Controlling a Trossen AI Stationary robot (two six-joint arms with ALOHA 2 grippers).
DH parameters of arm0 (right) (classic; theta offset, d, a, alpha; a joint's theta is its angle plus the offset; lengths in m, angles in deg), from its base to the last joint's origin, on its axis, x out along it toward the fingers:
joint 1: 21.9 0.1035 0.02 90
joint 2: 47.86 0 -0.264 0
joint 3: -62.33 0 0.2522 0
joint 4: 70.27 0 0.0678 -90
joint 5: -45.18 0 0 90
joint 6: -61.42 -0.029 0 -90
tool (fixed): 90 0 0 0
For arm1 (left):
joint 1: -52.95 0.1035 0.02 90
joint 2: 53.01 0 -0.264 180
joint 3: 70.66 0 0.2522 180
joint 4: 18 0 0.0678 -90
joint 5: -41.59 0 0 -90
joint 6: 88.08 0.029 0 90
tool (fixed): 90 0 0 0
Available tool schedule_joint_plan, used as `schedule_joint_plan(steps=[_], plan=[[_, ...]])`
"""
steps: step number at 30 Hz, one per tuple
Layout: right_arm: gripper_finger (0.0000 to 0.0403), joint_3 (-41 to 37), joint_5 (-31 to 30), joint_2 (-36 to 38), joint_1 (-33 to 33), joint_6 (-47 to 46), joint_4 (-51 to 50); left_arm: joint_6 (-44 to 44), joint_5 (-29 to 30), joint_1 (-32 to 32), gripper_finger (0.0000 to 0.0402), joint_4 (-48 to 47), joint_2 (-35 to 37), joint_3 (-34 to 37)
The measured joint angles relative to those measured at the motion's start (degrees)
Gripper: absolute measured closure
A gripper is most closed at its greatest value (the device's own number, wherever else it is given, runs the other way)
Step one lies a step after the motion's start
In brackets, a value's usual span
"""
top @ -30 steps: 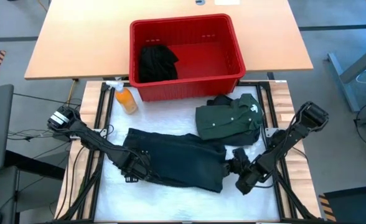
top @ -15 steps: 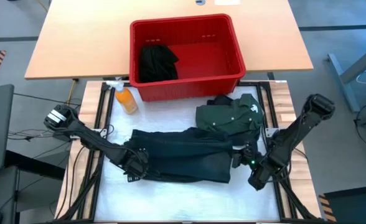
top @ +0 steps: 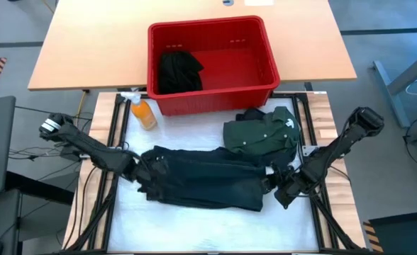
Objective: Fold Laundry from Bin
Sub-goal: Fold the blue pants from the bin
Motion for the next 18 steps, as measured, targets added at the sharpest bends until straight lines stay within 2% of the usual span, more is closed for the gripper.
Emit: schedule_joint_plan(steps=[3,7,10,13,15,18], plan=[[0.0167,0.0,5.56,1.67,0.55,2.56,2.44,2.58,1.96,2.72,0.0276,3.02,1.53,-3.34],[0.0111,0.09,5.39,2.36,5.62,2.0,9.78,9.41,-0.25,6.23,0.0276,18.41,-0.19,-6.34],[0.01,0.09,2.13,0.92,10.85,-4.95,12.11,14.21,-2.64,9.0,0.0276,30.21,-5.08,-8.45],[0.0101,0.09,-1.43,-2.97,15.91,-13.19,12.34,19.73,-5.83,12.17,0.0276,37.39,-11.93,-12.9],[0.0103,0.09,-3.34,-6.35,18.07,-17.22,12.62,23.12,-8.18,14.06,0.0276,40.34,-17.63,-17.52],[0.0107,0.07,-3.81,-11.27,19.21,-21.57,15.87,28.13,-11.37,16.42,0.0276,39.95,-26.86,-26.11]])
